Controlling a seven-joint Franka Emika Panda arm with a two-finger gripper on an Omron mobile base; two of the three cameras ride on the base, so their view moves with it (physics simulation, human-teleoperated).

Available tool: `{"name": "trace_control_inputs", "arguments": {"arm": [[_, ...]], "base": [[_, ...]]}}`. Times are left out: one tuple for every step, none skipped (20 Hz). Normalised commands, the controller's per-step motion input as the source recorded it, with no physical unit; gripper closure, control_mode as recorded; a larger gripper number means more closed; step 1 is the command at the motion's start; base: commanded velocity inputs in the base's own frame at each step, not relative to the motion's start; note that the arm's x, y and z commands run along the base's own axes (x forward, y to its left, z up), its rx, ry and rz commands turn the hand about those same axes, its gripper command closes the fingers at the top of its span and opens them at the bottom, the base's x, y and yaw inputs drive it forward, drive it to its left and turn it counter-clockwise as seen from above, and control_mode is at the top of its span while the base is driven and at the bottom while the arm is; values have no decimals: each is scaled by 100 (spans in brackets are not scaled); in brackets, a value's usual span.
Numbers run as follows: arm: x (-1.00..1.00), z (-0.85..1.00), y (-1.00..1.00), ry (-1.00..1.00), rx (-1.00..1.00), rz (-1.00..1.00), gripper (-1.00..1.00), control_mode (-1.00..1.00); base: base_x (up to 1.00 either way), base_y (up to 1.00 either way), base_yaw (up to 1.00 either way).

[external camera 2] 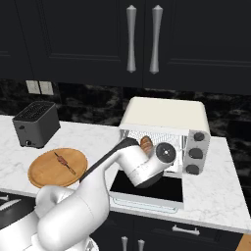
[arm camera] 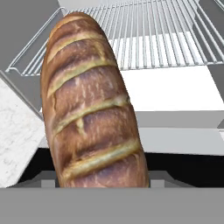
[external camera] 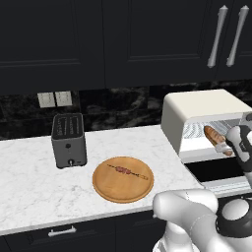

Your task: Pick up the kebab skewer and baguette bread, and place them inside the toaster oven. Close the toaster oven door and start by setting the timer.

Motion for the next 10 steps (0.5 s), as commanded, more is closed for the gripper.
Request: {"name": "trace_control_inputs", "arguments": {"arm": [[46, 0, 0, 0, 1, 0, 100, -100], [44, 0, 0, -1, 0, 0, 100, -100], [45, 0, 0, 0, 0, 0, 100, -100], [44, 0, 0, 0, 0, 0, 100, -100], [41, 0, 0, 0, 0, 0, 100, -100], [40, 3, 0, 0, 0, 0, 100, -100], [46, 7, 0, 0, 2, -1, 100, -100], [49, 1, 0, 0, 2, -4, 100, -100], [56, 0, 0, 0, 2, -5, 100, -100], [51, 0, 0, 0, 0, -4, 100, -100]], "base": [[0, 0, 0], [0, 0, 0], [0, 0, 0], [0, 0, 0], [0, 0, 0], [0, 0, 0], [0, 0, 0], [0, 0, 0], [0, 0, 0], [0, 0, 0]]}}
